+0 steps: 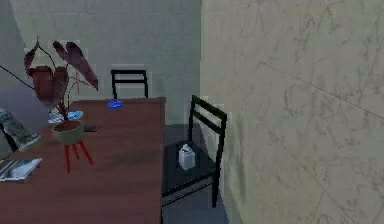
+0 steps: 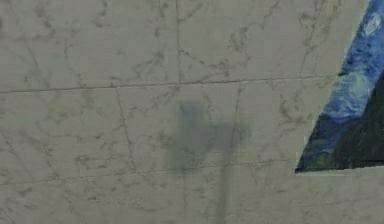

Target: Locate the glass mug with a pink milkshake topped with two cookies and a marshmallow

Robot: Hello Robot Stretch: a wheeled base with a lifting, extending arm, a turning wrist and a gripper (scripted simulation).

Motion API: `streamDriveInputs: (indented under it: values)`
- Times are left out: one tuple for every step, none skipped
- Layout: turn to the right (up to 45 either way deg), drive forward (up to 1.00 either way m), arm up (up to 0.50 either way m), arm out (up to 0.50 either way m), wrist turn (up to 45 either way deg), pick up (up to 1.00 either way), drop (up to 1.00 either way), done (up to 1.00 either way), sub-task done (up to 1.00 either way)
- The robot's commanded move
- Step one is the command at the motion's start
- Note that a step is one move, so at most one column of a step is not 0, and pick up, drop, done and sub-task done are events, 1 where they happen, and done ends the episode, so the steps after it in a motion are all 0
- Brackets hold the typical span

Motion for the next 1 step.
streamDriveInputs:
  values:
    - [0.0, 0.0, 0.0, 0.0, 0.0, 0.0, 0.0, 1.0, 0.0]
